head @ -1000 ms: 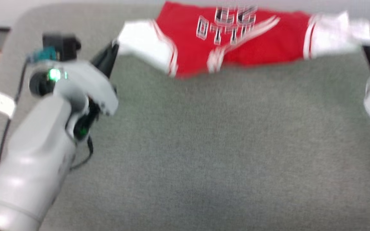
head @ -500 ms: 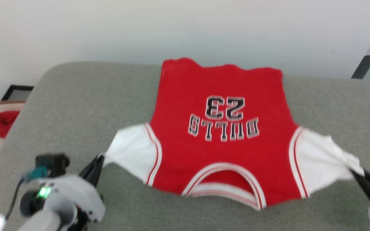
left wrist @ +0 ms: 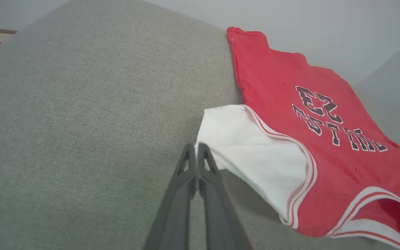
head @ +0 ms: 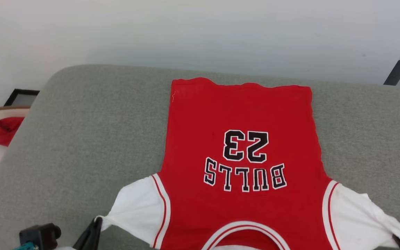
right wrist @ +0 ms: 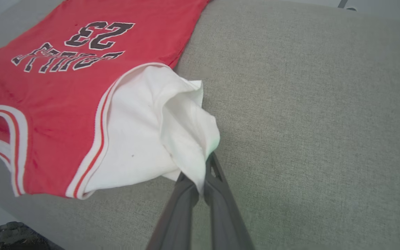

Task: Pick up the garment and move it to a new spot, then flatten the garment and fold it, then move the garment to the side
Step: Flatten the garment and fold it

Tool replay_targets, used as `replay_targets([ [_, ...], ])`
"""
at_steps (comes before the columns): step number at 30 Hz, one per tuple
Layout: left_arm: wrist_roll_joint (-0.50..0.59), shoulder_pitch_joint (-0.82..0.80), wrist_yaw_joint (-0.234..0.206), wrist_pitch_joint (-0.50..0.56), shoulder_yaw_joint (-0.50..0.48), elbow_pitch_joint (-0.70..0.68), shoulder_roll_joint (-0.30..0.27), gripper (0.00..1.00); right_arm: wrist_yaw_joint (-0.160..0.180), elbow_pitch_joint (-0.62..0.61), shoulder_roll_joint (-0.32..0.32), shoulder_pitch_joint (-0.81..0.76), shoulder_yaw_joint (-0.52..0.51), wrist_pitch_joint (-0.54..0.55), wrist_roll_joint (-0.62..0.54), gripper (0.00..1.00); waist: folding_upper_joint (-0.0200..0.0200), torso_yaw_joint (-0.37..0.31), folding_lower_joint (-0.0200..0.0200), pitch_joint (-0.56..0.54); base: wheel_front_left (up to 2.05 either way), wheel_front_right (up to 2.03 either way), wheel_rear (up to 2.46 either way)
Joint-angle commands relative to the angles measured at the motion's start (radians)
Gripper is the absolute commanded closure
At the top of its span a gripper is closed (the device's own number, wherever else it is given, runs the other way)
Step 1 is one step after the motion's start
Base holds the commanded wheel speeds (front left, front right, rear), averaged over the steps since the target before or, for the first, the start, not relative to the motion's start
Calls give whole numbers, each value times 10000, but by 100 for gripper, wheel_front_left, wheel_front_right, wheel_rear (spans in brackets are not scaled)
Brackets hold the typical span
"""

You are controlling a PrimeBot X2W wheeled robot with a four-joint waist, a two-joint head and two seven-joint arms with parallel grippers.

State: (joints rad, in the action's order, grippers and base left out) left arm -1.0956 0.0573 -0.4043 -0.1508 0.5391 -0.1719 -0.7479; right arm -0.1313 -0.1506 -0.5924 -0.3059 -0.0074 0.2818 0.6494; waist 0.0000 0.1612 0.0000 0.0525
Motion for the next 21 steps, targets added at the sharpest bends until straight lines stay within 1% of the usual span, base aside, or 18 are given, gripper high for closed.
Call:
replay_targets([
  [1, -37, 93, -30, -44, -34, -24, 7, 100, 10, -69, 36, -116, -83, 23, -145, 100, 0, 41, 0, 69, 0, 0, 0],
  [7, 83, 124, -97, -194, 31, -65, 151, 100, 10, -284, 322, -283, -236, 495, -361, 100, 0, 121, 0, 376, 0, 0, 0],
  [8, 83, 76, -83, -203, 47, -47, 187, 100, 10, -284, 337, -248, -247, 544, -406, 90, 0, 132, 0, 427, 0, 0, 0],
  [9, 123, 17, -66, -171, 95, -17, 200, 100, 10, -243, 356, -207, -307, 635, -473, 64, 0, 145, 0, 477, 0, 0, 0],
  [10, 165, -52, -49, -153, 124, 8, 222, 100, 10, -211, 377, -175, -318, 724, -489, 13, 0, 164, 0, 525, 0, 0, 0],
  [11, 186, -134, -27, -158, 162, 31, 269, 100, 10, -236, 425, -115, -314, 797, -513, 0, 0, 183, 0, 573, 0, 0, 0],
  [18, 373, -587, 165, -128, 431, 298, 614, 100, 10, -595, 589, 256, -458, 1445, -441, 0, 0, 289, 0, 877, 0, 0, 0],
  [21, 444, -779, 221, -164, 531, 408, 790, 100, 10, -983, 651, 759, -629, 1737, -436, 0, 0, 286, 0, 1029, 0, 0, 0],
])
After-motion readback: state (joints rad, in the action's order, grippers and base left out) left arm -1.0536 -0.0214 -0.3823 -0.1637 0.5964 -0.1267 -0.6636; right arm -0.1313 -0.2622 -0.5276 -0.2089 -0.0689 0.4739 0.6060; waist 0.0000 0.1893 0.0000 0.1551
